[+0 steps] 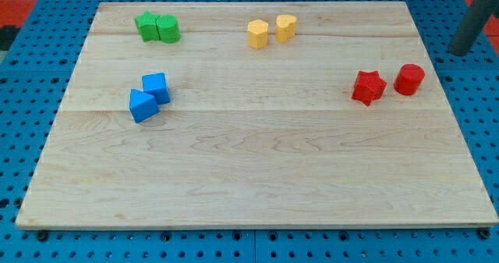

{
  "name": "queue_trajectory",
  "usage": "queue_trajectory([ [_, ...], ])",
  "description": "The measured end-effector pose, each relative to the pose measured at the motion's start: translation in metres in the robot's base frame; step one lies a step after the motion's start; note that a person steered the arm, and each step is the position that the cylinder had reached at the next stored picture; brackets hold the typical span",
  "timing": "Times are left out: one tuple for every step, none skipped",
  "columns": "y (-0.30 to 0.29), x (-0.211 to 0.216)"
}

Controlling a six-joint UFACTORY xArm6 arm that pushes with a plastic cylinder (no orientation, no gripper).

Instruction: Push red circle along with red star towards the center

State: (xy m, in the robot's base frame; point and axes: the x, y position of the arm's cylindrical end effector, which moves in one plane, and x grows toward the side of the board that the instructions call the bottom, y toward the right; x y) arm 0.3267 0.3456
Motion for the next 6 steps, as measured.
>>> queue_trajectory([
  [0.0,0.0],
  [-0.027,0.039],
  [-0.038,0.049],
  [-0.045,0.05],
  [-0.107,0.059],
  [-0.124,0.059],
])
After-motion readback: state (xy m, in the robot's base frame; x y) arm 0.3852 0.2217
